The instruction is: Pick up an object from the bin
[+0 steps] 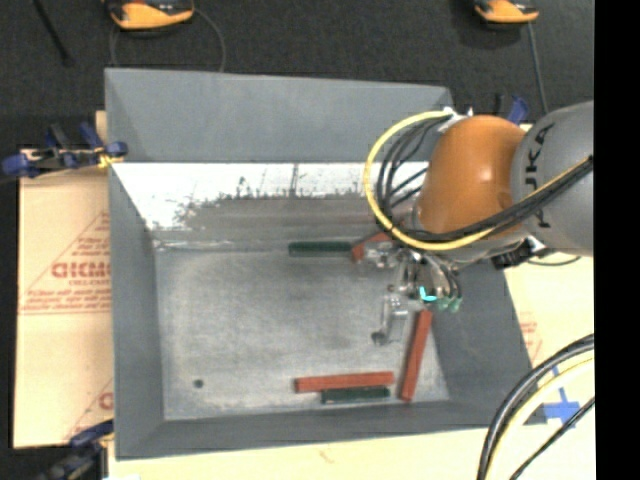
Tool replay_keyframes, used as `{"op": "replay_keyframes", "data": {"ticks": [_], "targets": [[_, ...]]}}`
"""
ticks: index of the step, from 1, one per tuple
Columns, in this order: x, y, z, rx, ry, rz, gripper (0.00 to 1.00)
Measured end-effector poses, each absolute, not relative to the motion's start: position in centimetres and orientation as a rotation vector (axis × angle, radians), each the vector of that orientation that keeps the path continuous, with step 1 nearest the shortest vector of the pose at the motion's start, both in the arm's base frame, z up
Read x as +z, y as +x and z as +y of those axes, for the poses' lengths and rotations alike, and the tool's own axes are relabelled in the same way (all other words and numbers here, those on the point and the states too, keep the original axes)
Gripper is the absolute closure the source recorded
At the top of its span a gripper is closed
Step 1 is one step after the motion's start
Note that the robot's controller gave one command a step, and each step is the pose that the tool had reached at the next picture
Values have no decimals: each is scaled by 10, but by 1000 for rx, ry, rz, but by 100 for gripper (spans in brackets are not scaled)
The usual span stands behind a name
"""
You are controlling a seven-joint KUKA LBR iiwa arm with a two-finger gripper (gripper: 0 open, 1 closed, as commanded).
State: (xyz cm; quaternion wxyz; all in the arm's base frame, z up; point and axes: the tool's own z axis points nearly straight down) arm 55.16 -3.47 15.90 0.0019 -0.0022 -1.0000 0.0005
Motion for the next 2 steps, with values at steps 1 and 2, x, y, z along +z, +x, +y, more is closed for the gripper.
{"op": "replay_keyframes", "data": {"ticks": [1, 2], "targets": [[67, 484, -11, -1, -20, -3139, 0], [102, 477, -18, 2, -18, -3147, 0]]}}
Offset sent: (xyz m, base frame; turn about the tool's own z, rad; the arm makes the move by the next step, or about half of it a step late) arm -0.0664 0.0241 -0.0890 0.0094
